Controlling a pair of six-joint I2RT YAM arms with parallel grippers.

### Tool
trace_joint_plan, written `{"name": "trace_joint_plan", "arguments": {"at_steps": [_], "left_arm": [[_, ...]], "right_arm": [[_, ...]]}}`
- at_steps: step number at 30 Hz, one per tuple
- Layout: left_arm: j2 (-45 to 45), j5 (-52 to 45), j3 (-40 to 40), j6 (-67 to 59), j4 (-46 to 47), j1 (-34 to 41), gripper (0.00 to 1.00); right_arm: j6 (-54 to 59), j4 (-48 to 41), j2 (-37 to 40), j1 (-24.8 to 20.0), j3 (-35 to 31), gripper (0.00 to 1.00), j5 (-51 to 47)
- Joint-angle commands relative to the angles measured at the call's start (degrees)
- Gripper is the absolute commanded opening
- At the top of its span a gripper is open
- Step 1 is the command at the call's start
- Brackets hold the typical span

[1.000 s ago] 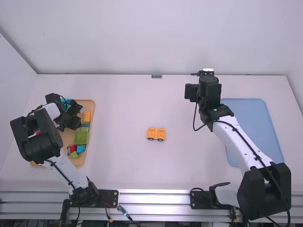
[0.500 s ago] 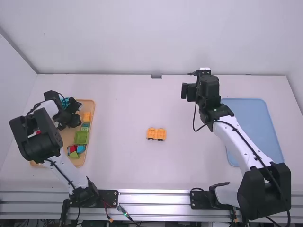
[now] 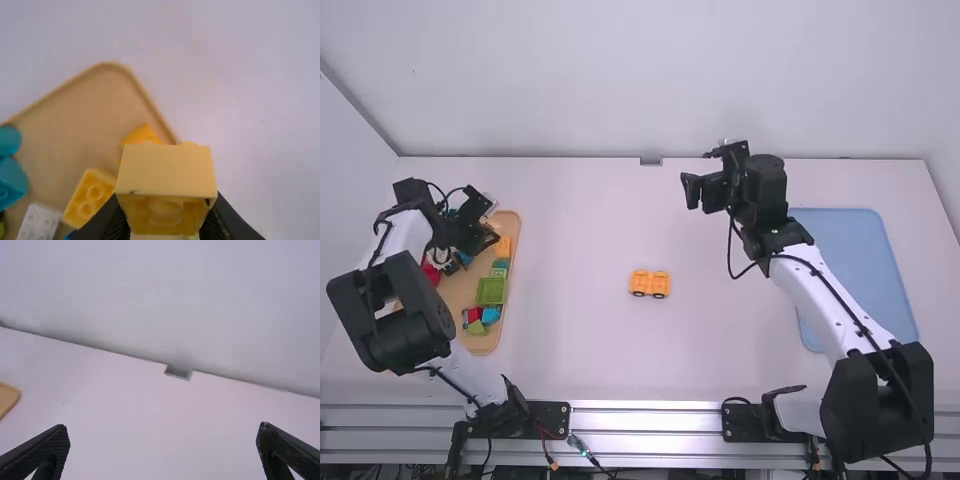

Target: Assemble lego blocks to make yellow taxi

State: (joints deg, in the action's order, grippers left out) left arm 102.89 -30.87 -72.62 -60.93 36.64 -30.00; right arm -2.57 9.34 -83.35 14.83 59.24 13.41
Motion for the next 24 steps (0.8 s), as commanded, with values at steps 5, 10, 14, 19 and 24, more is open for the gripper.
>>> {"name": "trace_joint_plan", "arguments": {"at_steps": [5,10,14,19,24], "left_arm": [[-3.1,-18.2,0.9,-13.1,2.8,4.2,0.15],[-3.5,-22.4,0.9,-13.7,3.2,8.5,0.17],[-3.5,-22.5,0.9,-12.1,1.9,13.9,0.17],[-3.5,-22.0,0.9,-5.8,-3.8,22.4,0.17],[-3.5,-22.7,0.9,-1.7,-8.8,28.5,0.16]], "right_arm": [[1.9,9.8,-11.1,0.0,1.9,0.99,16.9],[0.6,17.4,-17.2,0.2,2.0,0.99,26.1],[0.1,18.5,-20.6,0.3,3.2,0.99,29.6],[6.3,17.0,-22.1,1.7,4.0,0.99,33.4],[12.7,15.8,-22.1,2.4,4.2,0.94,36.9]]}}
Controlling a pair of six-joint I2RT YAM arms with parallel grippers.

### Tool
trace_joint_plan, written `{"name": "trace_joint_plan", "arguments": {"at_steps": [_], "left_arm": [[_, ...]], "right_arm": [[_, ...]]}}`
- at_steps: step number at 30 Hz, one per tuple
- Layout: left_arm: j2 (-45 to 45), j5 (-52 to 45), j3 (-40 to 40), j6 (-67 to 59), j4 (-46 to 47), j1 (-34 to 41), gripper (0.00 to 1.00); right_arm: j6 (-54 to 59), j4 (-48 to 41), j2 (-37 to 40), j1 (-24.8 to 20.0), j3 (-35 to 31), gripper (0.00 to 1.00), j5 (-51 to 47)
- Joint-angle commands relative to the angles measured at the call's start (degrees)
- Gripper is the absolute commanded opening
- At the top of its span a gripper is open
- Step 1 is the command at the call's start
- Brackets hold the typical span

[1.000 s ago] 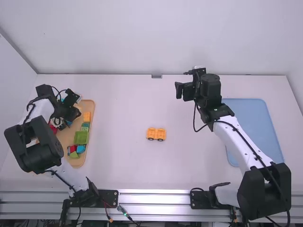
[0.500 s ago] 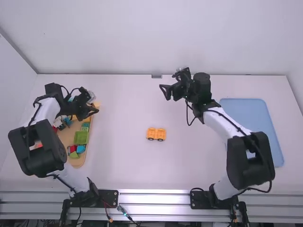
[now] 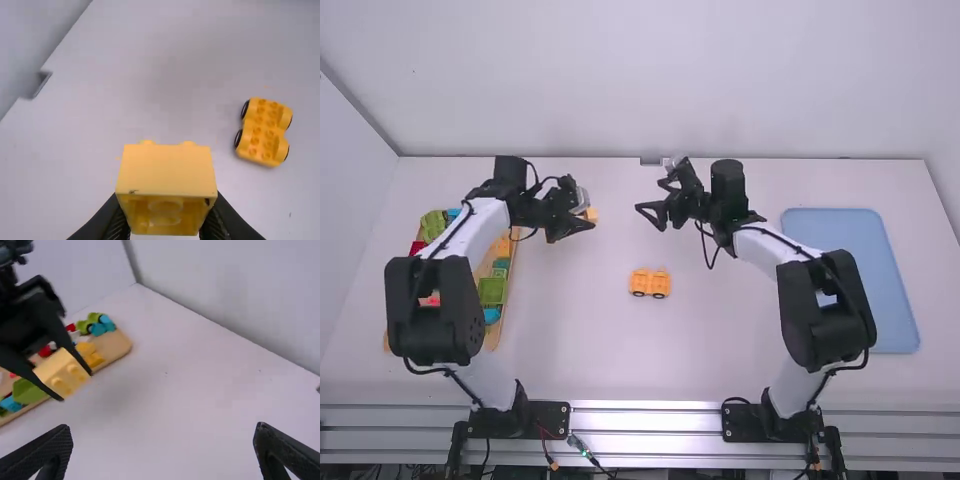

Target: Assemble lego blocks to make yellow taxi

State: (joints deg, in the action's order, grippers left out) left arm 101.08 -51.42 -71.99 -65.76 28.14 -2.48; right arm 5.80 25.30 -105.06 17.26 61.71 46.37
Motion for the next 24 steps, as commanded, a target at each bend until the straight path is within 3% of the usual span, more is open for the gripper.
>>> {"name": "trace_joint_plan", "arguments": {"at_steps": [1,4,10,12,24], "left_arm": [[-1.7,-2.4,0.3,4.5,-1.5,1.9,0.16],[-1.7,-7.0,0.3,6.4,-3.6,3.3,0.15],[-1.7,-16.5,0.3,6.4,-4.2,2.9,0.18],[-1.7,-19.1,0.3,6.4,-4.5,3.2,0.19],[-1.6,-20.9,0.3,6.4,-5.4,7.5,0.17]], "right_arm": [[6.5,-0.2,-0.4,-0.2,1.7,0.93,8.0],[10.8,0.0,-0.4,-1.5,1.7,0.96,15.7],[15.9,-0.2,-0.4,-2.7,1.6,0.97,20.8],[20.2,0.5,-0.4,-2.9,1.7,0.95,28.1],[12.0,7.5,-0.4,-2.0,1.7,0.84,32.1]]}}
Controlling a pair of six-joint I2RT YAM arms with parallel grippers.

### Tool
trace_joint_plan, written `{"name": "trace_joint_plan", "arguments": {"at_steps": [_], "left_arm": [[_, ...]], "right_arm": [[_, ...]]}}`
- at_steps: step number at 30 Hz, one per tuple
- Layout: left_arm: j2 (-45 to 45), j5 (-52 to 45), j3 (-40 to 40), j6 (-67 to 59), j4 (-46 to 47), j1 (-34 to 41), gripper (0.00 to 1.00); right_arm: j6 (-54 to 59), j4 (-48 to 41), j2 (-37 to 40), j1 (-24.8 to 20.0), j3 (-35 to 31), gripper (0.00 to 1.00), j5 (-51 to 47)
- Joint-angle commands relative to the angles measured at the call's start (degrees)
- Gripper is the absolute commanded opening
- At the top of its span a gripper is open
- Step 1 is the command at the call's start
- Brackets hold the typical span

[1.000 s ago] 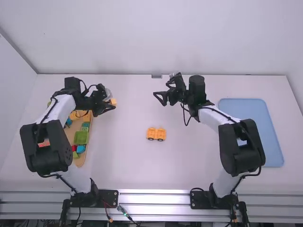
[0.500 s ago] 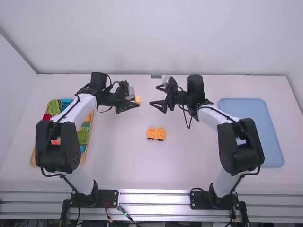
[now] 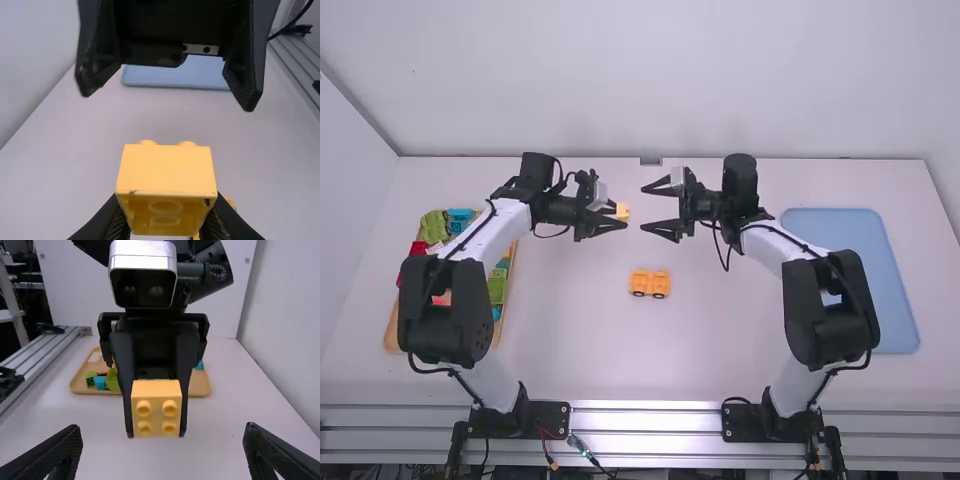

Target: Assemble lego blocks to make yellow taxi

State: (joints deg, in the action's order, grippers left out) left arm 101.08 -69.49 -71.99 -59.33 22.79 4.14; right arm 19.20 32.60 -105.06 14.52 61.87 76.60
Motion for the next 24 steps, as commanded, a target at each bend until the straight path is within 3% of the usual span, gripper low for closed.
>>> {"name": "trace_joint_plan", "arguments": {"at_steps": [1,8,24], "left_arm": [[-1.6,-2.5,0.3,0.0,-0.5,1.2,0.17],[-1.6,-1.6,0.3,-0.1,-1.3,1.8,0.14],[-1.6,-2.1,0.3,-0.3,-2.5,2.5,0.13]], "right_arm": [[-1.4,0.0,-0.4,1.2,1.6,0.83,1.8],[-4.9,0.2,-0.4,2.7,1.6,0.78,1.4],[-5.7,-0.2,-0.4,3.2,1.6,0.36,-0.8]]}}
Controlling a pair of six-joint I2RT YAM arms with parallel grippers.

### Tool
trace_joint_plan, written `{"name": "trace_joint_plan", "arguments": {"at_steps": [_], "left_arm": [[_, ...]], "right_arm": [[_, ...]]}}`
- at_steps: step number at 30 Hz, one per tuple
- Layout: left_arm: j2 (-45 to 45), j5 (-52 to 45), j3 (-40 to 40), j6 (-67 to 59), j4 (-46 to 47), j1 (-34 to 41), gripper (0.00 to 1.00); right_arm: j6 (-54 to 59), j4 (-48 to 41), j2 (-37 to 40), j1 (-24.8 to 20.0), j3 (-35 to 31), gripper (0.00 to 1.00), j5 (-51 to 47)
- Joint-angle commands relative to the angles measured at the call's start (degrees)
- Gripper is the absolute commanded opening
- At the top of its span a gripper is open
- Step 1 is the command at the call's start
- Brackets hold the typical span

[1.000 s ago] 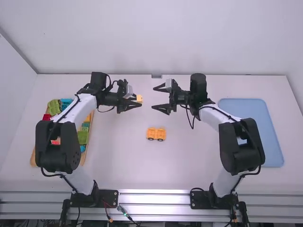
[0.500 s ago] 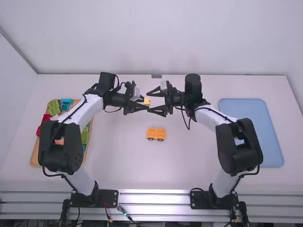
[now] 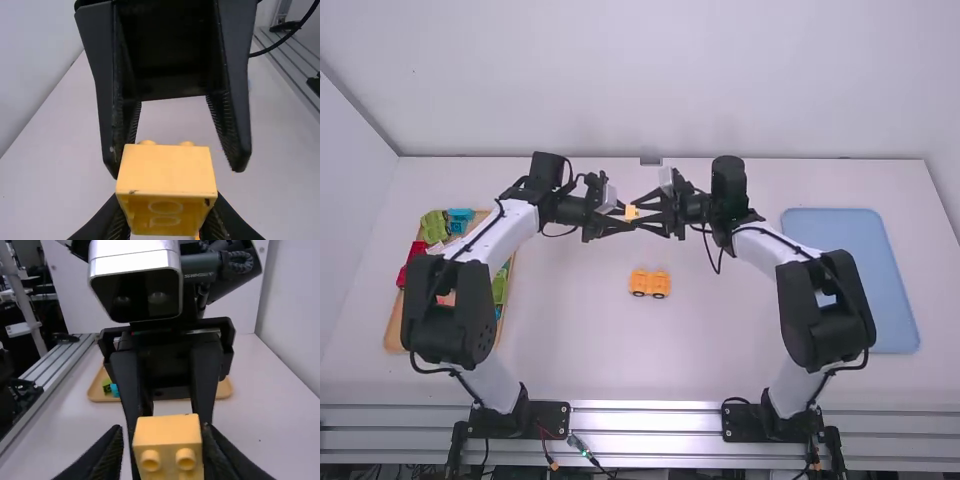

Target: Assemble lego blocks to make yellow taxi

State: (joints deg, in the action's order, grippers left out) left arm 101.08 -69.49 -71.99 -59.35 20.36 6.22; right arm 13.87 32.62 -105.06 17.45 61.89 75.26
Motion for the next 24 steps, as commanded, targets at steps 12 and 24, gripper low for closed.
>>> {"name": "trace_joint_plan", "arguments": {"at_steps": [12,24], "left_arm": [[-1.6,-2.1,0.3,-0.2,-0.1,0.5,0.13],[-1.6,-2.0,0.3,0.0,-0.1,0.5,0.14]], "right_arm": [[0.7,-0.5,-0.5,0.9,1.5,0.44,-0.5],[0.9,-0.5,-0.5,1.3,1.5,0.31,-1.6]]}}
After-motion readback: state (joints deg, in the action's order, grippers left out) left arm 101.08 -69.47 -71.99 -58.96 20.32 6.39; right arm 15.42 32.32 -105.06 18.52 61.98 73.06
